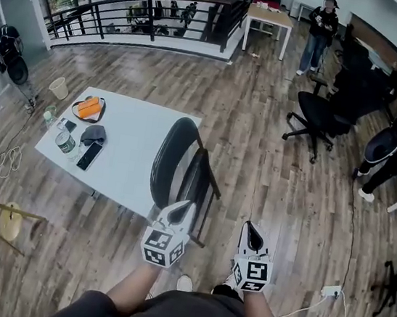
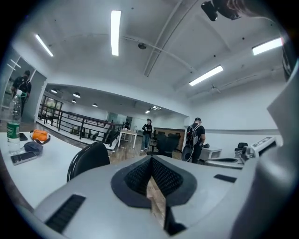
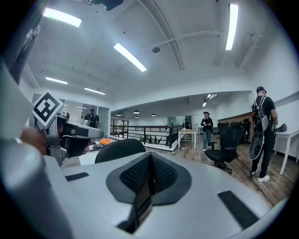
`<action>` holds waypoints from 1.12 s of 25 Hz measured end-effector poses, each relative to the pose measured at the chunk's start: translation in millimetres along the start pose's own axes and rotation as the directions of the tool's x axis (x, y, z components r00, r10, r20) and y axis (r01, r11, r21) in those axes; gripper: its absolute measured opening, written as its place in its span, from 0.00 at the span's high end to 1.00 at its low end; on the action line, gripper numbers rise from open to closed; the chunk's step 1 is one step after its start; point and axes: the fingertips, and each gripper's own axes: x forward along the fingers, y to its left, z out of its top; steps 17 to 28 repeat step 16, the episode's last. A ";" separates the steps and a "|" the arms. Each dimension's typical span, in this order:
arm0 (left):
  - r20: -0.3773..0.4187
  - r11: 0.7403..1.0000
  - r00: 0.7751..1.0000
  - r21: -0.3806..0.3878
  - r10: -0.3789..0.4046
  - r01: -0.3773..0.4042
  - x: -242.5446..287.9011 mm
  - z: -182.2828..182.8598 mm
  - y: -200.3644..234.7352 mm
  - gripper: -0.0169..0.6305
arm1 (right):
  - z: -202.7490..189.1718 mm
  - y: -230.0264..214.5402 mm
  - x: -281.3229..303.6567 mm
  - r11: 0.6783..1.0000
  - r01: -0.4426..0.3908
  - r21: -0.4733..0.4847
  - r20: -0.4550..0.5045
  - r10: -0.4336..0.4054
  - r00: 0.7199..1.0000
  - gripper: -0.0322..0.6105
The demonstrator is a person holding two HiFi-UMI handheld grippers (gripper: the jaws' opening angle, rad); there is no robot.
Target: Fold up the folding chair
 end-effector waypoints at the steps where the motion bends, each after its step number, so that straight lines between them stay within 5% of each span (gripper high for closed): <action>1: 0.001 1.000 1.000 0.008 0.005 -0.005 -6.3 -1.0 0.2 0.97 | 0.8 3.1 -3.3 1.000 0.010 -0.002 0.002 -0.010 1.000 0.93; 16: 0.017 0.995 0.996 0.049 0.087 -0.088 -46.8 -18.1 -52.8 0.97 | 9.1 -13.2 -72.1 0.998 0.051 -0.027 0.059 -0.049 0.997 0.93; 28: 0.017 0.995 0.996 0.049 0.087 -0.088 -46.8 -18.1 -52.8 0.97 | 9.1 -13.2 -72.1 0.998 0.051 -0.027 0.059 -0.049 0.997 0.93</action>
